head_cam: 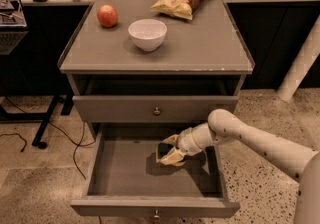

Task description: Pick sponge from middle drawer and place on counter

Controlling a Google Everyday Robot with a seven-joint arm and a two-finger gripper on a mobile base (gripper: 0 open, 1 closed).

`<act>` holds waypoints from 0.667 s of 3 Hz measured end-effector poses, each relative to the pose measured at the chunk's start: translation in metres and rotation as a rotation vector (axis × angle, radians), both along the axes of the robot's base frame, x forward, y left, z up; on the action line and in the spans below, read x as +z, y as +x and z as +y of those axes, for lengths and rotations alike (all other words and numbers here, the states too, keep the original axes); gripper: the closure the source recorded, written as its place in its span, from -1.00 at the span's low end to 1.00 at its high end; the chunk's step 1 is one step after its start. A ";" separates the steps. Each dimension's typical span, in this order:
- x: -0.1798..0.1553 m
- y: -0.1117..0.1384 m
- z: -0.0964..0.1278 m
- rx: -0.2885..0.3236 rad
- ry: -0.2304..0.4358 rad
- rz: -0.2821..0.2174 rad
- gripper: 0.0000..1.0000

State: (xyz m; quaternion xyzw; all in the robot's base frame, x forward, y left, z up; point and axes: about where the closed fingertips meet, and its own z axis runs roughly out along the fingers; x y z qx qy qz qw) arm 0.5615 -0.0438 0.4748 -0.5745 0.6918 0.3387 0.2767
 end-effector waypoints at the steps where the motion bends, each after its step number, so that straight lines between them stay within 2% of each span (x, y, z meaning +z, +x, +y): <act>1: 0.051 -0.020 -0.004 -0.018 -0.042 -0.048 1.00; 2: 0.113 -0.040 -0.007 -0.034 -0.090 -0.120 1.00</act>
Offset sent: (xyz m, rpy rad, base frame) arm -0.0611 -0.0174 0.1972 -0.1546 -0.2218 -0.0609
